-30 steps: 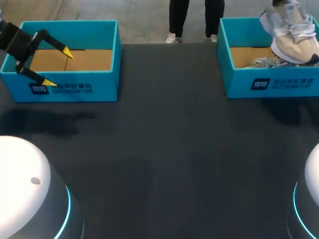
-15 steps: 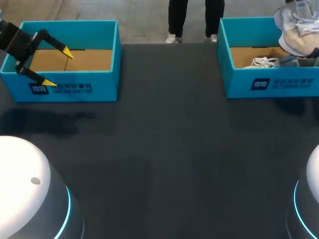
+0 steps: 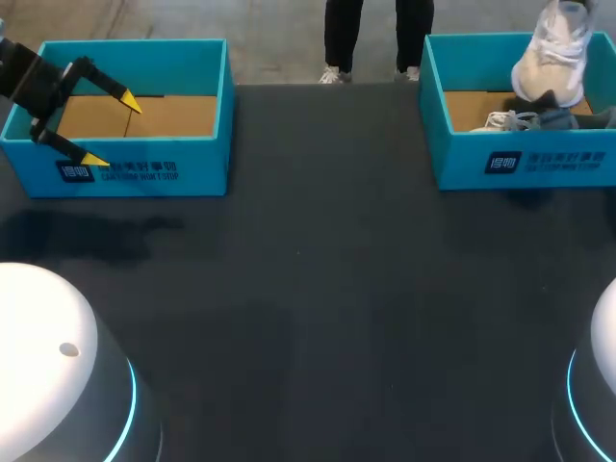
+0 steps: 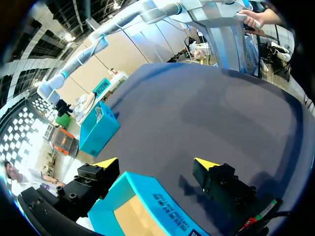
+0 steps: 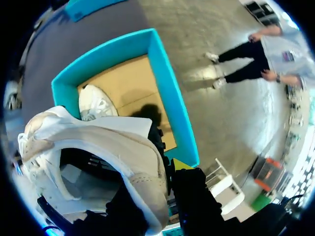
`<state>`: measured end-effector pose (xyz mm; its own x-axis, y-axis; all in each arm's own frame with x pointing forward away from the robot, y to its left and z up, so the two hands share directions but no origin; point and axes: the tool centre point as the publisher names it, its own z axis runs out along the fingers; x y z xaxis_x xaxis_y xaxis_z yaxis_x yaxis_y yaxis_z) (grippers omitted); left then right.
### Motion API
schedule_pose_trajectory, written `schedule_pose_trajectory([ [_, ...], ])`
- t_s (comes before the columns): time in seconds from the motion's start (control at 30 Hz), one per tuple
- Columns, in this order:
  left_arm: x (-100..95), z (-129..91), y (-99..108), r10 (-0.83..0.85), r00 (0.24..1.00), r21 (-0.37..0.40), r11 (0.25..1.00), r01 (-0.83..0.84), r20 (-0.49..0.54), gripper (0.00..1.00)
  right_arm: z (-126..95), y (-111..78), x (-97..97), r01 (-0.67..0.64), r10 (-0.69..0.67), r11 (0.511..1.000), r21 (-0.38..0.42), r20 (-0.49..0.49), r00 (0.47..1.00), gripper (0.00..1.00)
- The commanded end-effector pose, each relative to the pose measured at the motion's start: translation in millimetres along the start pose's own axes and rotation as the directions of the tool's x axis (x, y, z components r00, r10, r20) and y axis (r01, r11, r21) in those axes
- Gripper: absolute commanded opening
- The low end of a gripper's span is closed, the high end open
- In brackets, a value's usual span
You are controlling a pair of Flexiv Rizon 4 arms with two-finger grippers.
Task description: Take the shoe out of the shoebox, open the shoe tongue, remove and reinsert the insole, then place the shoe into the shoebox
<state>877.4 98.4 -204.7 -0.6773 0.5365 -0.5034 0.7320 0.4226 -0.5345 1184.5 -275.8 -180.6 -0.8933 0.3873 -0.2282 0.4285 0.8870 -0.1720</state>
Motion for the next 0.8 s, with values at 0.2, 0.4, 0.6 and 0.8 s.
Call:
schedule_pose_trajectory([
  [0.2, 0.1, -1, 0, 0.001, 1.000, -0.001, 1.000, -0.001, -0.003, 1.00, 3, -16.6, 7.3, -0.457, 0.454, 0.888, 0.058, 0.057, 0.889, 0.00],
  [0.4, 0.1, -1, 0, 0.001, 1.000, -0.001, 1.000, -0.001, -0.003, 1.00, -1, -28.3, 12.0, -0.575, 0.572, 0.815, 0.071, 0.063, 0.818, 0.00],
  [0.6, 0.1, -1, 0, 0.001, 1.000, -0.001, 1.000, -0.001, -0.003, 1.00, -1, -28.3, 12.0, -0.575, 0.572, 0.815, 0.071, 0.063, 0.818, 0.00],
  [0.8, 0.1, -1, 0, 0.001, 1.000, -0.001, 1.000, -0.001, -0.003, 1.00, -1, -28.3, 12.0, -0.575, 0.572, 0.815, 0.071, 0.063, 0.818, 0.00],
])
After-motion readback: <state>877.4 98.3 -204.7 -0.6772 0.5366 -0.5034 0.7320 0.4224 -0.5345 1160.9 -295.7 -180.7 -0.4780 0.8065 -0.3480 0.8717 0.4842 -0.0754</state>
